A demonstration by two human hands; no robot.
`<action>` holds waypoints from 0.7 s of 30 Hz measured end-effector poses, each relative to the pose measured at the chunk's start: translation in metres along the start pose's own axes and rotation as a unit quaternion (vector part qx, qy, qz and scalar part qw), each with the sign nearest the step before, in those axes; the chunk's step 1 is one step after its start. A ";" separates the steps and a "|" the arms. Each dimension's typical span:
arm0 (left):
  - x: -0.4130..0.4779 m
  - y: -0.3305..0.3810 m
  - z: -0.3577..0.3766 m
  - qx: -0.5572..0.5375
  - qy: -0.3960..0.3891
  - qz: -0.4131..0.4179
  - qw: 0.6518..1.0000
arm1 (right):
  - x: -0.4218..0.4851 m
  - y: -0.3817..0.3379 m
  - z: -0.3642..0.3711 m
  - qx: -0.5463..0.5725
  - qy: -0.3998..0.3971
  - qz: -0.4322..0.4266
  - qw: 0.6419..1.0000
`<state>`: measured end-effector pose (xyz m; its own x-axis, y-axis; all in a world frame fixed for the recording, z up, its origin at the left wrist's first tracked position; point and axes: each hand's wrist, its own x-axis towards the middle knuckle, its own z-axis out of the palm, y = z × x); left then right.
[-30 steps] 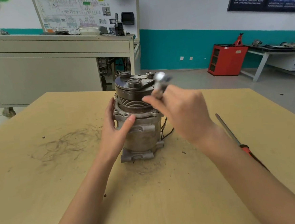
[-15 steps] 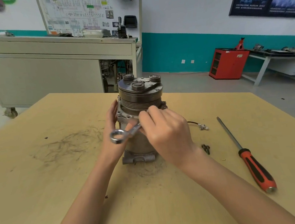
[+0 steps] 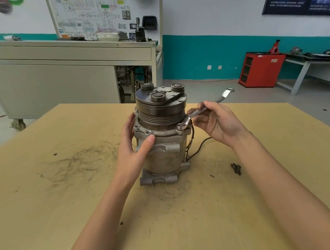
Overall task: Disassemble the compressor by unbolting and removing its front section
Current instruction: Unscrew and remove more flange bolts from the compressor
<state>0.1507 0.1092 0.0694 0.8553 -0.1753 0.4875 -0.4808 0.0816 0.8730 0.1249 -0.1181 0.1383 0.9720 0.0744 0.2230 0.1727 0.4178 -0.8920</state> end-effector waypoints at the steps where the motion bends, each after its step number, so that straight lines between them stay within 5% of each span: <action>1: 0.000 0.000 -0.001 0.000 -0.002 0.001 1.000 | 0.002 0.000 -0.001 0.002 -0.011 0.006 1.000; 6: 0.000 -0.003 -0.002 0.004 -0.007 0.000 1.000 | -0.009 -0.018 -0.003 0.052 -0.040 -0.014 0.998; 10: 0.001 -0.003 -0.001 0.006 -0.008 -0.004 1.000 | -0.024 -0.041 0.021 -0.171 0.046 -0.134 0.975; 13: 0.001 -0.003 -0.001 0.004 -0.007 -0.002 1.000 | -0.035 -0.044 0.054 -0.413 0.087 -0.270 0.865; 16: 0.000 -0.004 -0.001 -0.001 -0.007 0.000 1.000 | -0.045 -0.037 0.079 -0.625 0.056 -0.363 0.688; 19: -0.001 -0.004 -0.001 0.003 -0.005 -0.002 1.000 | -0.057 -0.024 0.096 -0.760 0.025 -0.365 0.537; 21: -0.001 -0.005 -0.001 -0.001 -0.006 -0.008 1.000 | -0.063 -0.013 0.104 -0.801 0.014 -0.339 0.492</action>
<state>0.1523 0.1097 0.0644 0.8611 -0.1874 0.4727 -0.4660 0.0809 0.8811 0.0446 -0.0341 0.1763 0.6019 0.3883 0.6978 0.3417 -0.9150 0.2144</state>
